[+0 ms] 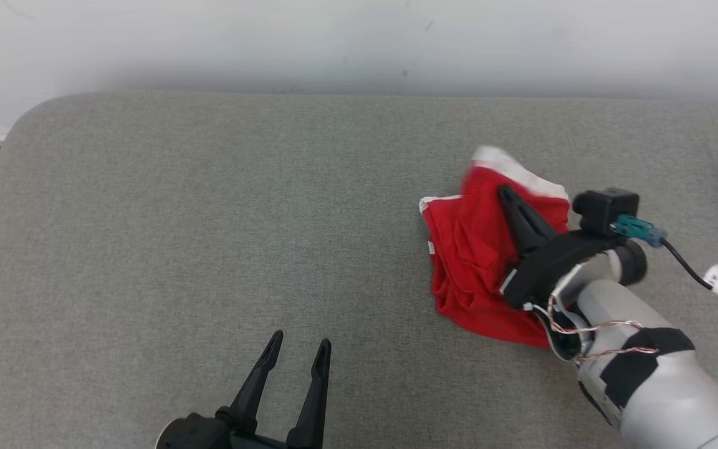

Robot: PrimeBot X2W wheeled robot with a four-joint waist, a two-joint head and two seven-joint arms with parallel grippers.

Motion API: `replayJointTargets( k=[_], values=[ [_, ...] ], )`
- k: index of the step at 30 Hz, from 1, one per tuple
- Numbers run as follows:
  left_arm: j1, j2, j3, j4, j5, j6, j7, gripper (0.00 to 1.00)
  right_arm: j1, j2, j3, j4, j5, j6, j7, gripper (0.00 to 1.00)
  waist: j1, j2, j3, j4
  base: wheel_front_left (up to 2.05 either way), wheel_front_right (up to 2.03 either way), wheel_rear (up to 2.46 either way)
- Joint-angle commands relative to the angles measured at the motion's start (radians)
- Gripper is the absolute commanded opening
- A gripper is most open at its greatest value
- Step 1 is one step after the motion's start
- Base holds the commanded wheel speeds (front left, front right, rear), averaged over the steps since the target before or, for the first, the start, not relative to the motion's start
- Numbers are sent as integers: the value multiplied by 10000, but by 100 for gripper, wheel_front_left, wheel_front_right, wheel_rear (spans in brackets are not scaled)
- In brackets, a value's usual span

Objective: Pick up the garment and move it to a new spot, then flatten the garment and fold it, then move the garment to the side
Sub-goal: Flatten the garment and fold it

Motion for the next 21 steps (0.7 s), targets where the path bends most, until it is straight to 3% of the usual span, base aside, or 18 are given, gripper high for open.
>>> replayJointTargets(
  k=[1,8,14,15,16,21],
  values=[
    [-78,-7,8,27,10,-12,-33,100,-90,133,65,-81,-100,-2,-35,0,-1,-1,38,94,0,0,0],
    [-41,-62,43,147,-71,-42,-33,100,-334,467,578,-398,52,-2,-40,0,-1,-1,-53,192,0,0,0],
    [209,-91,348,162,-255,77,-33,100,160,238,88,-1224,-472,-2,-39,0,-1,-1,-296,-108,0,0,0],
    [248,-96,424,159,-285,86,-35,100,282,201,-124,-1400,-595,-2,-38,41,-1,-1,-347,-189,0,0,0],
    [272,-104,514,151,-313,108,-33,100,423,145,-296,-1556,-792,-2,-40,100,-1,-1,-407,-270,0,0,0],
    [421,-85,955,181,-331,164,-33,100,1377,-22,-1416,-2364,-1731,-2,-40,100,-1,-1,-768,-698,0,0,0]
  ],
)
